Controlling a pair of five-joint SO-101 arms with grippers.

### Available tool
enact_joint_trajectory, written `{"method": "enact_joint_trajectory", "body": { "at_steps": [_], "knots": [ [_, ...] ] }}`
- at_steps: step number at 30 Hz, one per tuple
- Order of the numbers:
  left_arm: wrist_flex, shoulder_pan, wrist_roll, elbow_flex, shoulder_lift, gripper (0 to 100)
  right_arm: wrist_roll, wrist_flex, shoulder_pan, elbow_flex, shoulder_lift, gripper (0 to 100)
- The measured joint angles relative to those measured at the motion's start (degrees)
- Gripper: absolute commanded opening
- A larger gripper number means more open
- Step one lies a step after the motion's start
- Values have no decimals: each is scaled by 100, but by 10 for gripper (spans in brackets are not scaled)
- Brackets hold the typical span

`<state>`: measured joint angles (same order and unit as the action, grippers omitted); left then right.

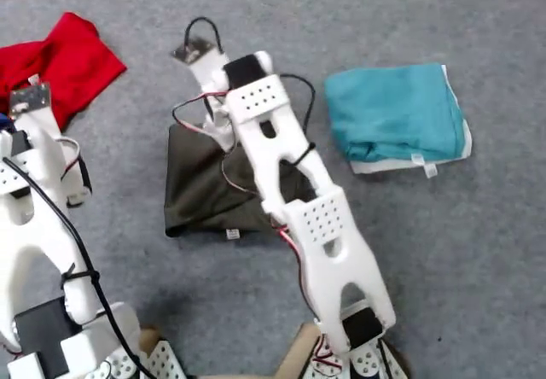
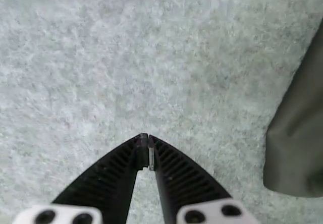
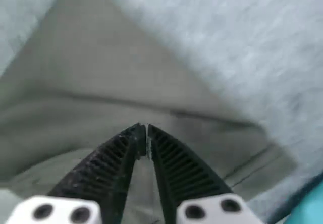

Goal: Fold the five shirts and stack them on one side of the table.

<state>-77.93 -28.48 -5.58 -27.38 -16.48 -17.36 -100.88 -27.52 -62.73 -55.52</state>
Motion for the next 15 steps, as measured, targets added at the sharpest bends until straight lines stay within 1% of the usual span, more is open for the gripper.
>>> {"method": "enact_joint_trajectory", "body": {
  "at_steps": [2, 6, 9, 15],
  "knots": [
    [9, 0, 0, -185, -9, 29, 0, 0, 18, 501, 132, 18],
    [316, 0, 0, -501, -9, 29, 0, 0, 62, 1178, 352, 18],
    [378, 0, -9, -527, -9, 29, 0, 0, 193, 1723, 598, 18],
    [378, 0, -9, -554, -9, 29, 0, 0, 448, 3323, 1609, 18]
  ]
}}
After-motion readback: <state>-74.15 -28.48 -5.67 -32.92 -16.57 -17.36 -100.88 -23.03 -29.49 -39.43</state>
